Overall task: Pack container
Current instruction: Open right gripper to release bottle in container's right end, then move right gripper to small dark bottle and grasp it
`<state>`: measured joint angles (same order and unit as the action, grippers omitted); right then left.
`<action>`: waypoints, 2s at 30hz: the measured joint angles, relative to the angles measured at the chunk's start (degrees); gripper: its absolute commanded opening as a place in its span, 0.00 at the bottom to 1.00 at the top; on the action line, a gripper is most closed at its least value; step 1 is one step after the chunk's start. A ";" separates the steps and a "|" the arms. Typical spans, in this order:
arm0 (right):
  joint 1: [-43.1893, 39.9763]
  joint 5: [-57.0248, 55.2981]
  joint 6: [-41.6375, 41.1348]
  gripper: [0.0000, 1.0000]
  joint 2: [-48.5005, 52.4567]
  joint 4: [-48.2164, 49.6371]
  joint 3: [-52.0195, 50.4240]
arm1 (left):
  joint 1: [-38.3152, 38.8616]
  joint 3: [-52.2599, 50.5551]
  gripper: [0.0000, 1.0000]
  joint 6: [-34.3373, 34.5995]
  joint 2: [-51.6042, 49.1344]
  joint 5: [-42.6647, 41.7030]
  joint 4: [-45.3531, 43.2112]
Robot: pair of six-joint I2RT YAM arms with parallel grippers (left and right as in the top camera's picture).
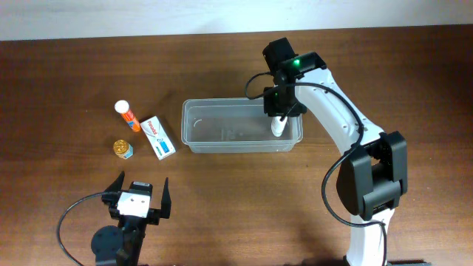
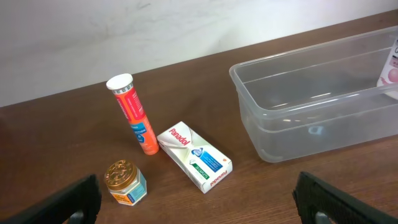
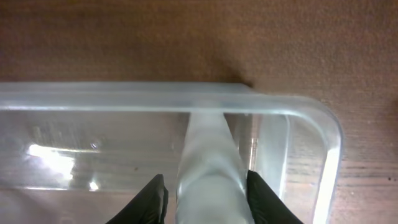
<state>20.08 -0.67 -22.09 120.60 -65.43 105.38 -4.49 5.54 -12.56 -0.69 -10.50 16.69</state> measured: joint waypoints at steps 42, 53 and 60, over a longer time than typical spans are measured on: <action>-38.97 3.58 18.32 0.62 -2.69 -29.18 7.50 | 0.00 0.00 0.99 0.00 0.02 0.00 0.00; -34.29 3.98 20.70 0.69 -3.54 -24.04 5.73 | 0.00 0.00 0.99 0.00 0.00 0.00 0.00; -31.54 4.22 20.83 0.70 -3.67 -17.66 -0.02 | 0.00 0.00 0.99 0.00 0.00 0.00 -0.02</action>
<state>-11.46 3.55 -1.26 116.92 -83.09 105.36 -4.49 5.54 -12.56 -0.69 -10.50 16.67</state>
